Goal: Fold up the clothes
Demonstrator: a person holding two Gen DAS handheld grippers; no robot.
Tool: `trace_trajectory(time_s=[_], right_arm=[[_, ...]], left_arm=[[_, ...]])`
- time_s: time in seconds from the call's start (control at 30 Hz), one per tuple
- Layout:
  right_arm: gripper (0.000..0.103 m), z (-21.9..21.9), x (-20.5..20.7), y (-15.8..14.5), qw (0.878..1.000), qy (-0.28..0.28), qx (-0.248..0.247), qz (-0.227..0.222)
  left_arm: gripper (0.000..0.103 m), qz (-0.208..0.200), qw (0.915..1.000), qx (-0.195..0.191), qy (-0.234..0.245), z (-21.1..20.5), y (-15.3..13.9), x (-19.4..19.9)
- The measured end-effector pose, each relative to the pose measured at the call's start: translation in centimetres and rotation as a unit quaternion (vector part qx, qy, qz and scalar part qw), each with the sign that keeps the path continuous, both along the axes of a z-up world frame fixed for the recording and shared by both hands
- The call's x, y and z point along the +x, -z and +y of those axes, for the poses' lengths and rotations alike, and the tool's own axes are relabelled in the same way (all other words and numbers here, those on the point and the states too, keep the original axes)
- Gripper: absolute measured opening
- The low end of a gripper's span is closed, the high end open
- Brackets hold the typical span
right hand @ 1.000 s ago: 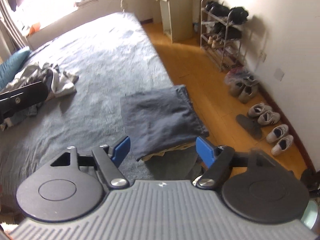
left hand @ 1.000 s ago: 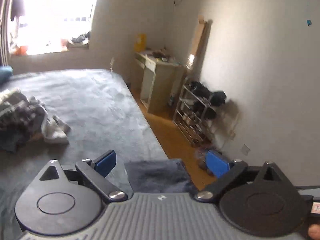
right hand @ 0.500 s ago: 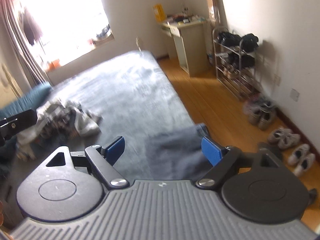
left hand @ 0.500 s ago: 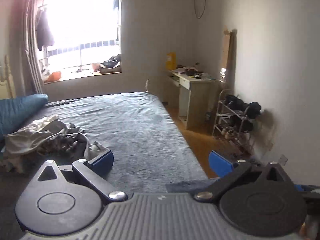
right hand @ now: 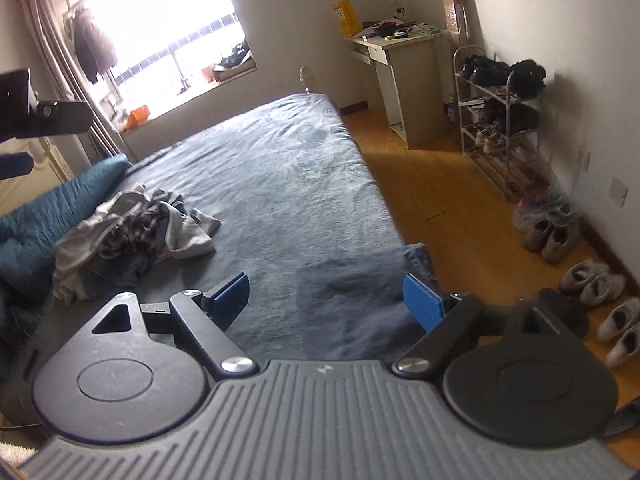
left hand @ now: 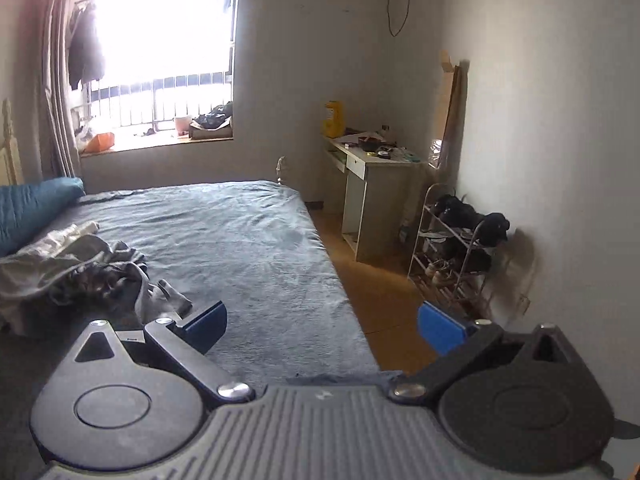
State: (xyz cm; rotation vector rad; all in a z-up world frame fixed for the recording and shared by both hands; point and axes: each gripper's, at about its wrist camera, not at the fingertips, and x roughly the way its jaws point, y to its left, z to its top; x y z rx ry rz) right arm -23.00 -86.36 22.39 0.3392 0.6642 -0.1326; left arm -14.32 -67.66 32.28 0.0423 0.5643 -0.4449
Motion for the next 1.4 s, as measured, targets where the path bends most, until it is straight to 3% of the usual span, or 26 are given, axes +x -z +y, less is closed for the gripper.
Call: trace_trajectory(time_s=[0.13,0.33,0.43,0.6,0.7,0.93,1.4], right_arm=[[0.085,-1.3,0.2,-1.2,0.999,0.002,-0.040,0.016],[0.085,-0.8,1.3,-0.5,0.995,-0.010,-0.076,0.062],[0.085,0.4,2.0,0.7,0.993,-0.018,-0.079,0.089],[0.085,2.3,3.0,3.5,0.985,-0.032,-0.077,0.154],[0.085,3.0,3.5,4.6,0.979,-0.039,-0.082,0.183],[0.085,3.1,4.8,5.0,0.974,-0.026,-0.063,0.214],[0.085,5.9,5.7,5.1,0.966,-0.053,-0.077,0.240]], left_arm=[[0.102,0.032,0.9988,-0.017,-0.034,0.7,1.7,0.5],[0.103,0.082,0.9940,0.039,-0.061,1.1,5.1,2.0],[0.103,0.116,0.9891,0.058,-0.070,1.2,6.5,2.6],[0.103,0.198,0.9761,0.047,-0.078,1.4,9.1,3.3],[0.103,0.223,0.9706,0.052,-0.074,1.4,10.5,3.6],[0.103,0.233,0.9670,0.082,-0.061,1.2,10.4,3.9],[0.103,0.215,0.9712,0.081,-0.063,2.2,8.5,3.2]])
